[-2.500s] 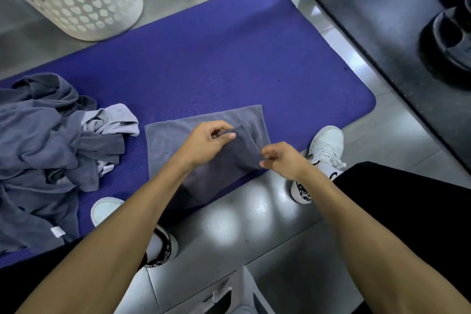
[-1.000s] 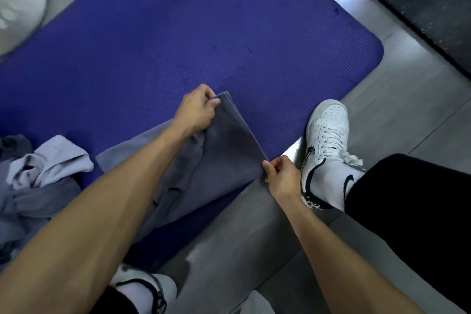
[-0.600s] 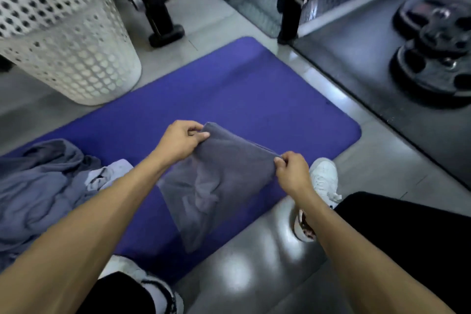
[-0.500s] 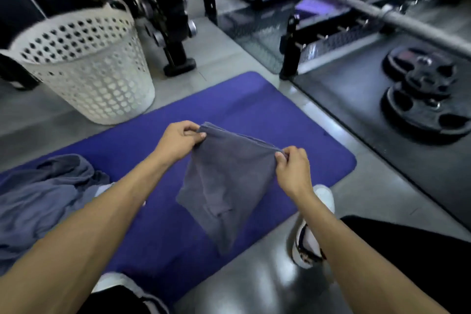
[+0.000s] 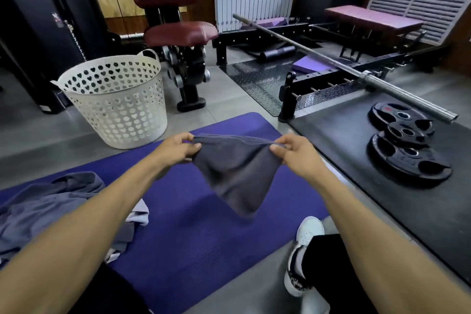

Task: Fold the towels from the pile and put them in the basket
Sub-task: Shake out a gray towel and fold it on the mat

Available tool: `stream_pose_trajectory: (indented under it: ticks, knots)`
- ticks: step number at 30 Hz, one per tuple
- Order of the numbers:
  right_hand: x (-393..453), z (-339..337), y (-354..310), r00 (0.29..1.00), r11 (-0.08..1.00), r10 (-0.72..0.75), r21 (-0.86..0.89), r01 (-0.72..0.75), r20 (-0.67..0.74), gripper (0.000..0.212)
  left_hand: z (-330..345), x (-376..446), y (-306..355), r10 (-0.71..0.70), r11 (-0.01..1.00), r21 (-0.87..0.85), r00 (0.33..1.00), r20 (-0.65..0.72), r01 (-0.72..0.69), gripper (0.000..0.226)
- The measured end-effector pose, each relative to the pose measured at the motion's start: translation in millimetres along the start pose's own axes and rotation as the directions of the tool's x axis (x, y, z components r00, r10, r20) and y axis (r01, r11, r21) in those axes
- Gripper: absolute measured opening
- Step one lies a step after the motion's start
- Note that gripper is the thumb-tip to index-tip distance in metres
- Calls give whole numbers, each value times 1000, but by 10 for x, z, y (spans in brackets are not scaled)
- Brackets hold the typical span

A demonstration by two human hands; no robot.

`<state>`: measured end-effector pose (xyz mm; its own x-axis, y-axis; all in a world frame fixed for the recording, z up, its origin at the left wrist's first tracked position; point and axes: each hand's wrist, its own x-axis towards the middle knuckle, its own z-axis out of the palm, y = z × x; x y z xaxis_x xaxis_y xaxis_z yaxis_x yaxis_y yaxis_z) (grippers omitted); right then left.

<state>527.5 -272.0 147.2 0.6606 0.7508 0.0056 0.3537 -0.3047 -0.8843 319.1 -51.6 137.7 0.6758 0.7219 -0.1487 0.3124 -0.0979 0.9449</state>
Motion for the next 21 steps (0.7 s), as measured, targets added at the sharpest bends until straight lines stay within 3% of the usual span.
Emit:
stream_pose_trajectory:
  ticks: [2,4,11,14,17,19,21]
  knots:
    - [15,-1,52,992,1000,19,-12,-21,-124,7,13,-32,-42,35,996,85,997,-67,-30,9]
    - [9,16,49,989,999,21,-41,-27,-144,10,48,-67,-91,42,996,88,993,-113,-32,11]
    - [-46,33,47,993,984,112,142,-105,-41,17,-26,-320,-243,-54,993,-111,997,-57,47,10]
    - [-124,22,63,988,970,150,186,-156,47,24,-30,-469,-263,-137,974,-173,988,69,147,20]
    - [-65,19,162,974,976,196,74,-205,110,30,-49,-476,-296,-259,956,-98,953,159,276,21]
    - [41,101,250,962,967,247,29,-252,119,27,-36,-372,-351,-316,947,-30,942,109,321,11]
    - [181,246,327,947,958,287,-19,-288,141,19,12,-198,-447,-327,942,77,945,-6,327,15]
